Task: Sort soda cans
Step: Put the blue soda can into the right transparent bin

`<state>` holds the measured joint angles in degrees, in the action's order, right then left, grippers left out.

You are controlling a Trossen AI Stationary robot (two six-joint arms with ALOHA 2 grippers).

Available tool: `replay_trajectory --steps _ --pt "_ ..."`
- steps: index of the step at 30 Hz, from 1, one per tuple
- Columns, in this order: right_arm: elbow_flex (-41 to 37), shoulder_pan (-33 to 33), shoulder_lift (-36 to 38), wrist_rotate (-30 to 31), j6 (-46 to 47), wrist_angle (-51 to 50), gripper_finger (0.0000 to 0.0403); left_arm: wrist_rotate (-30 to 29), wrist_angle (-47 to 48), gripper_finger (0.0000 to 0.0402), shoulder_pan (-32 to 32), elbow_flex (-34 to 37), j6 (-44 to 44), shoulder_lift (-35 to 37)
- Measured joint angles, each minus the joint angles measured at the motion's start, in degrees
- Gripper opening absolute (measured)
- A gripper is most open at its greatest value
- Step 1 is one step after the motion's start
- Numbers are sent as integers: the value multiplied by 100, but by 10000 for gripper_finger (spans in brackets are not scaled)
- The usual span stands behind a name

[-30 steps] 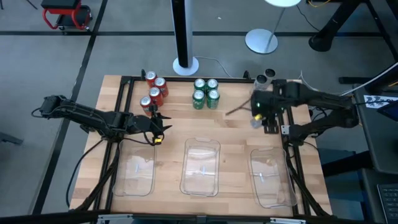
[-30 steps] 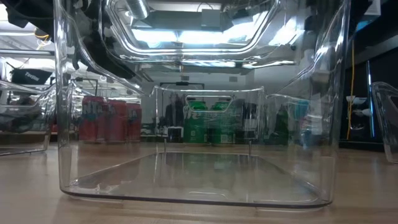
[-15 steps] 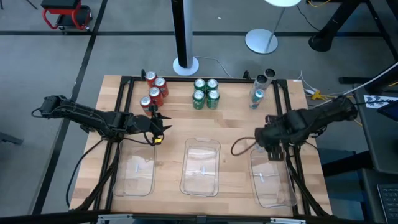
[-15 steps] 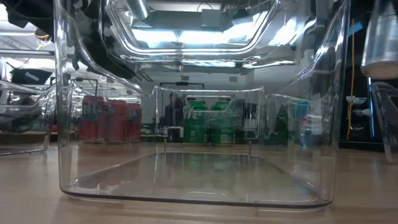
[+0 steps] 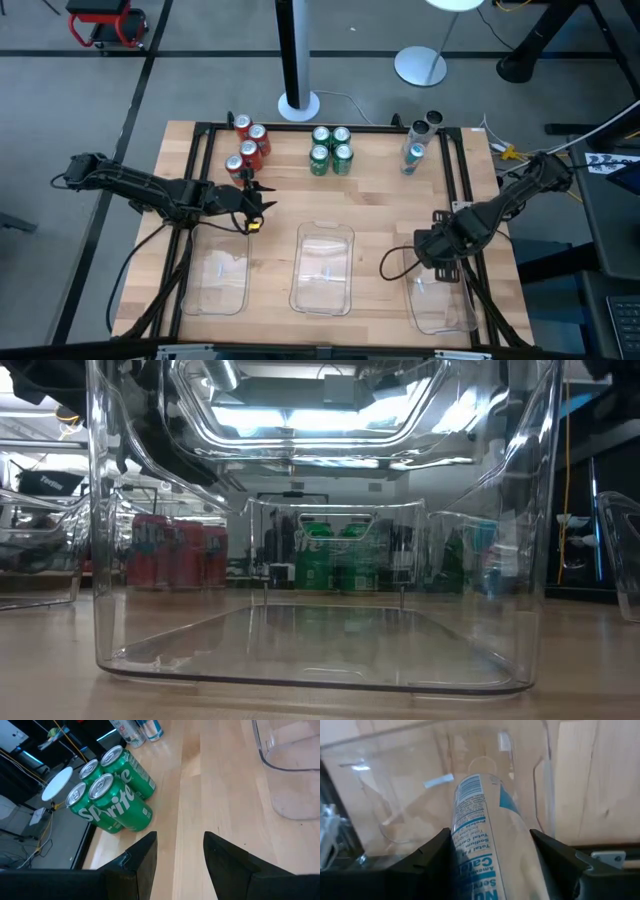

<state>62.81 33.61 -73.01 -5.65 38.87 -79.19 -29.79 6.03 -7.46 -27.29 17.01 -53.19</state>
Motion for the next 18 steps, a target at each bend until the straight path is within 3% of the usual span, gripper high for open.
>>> replay_trajectory --steps 9,18 --pt "-812 17 0 -430 101 551 231 1 -94 153 0 0 -34 2" --pt "-1372 17 0 -485 125 706 231 1 -110 153 2 0 -2 2"
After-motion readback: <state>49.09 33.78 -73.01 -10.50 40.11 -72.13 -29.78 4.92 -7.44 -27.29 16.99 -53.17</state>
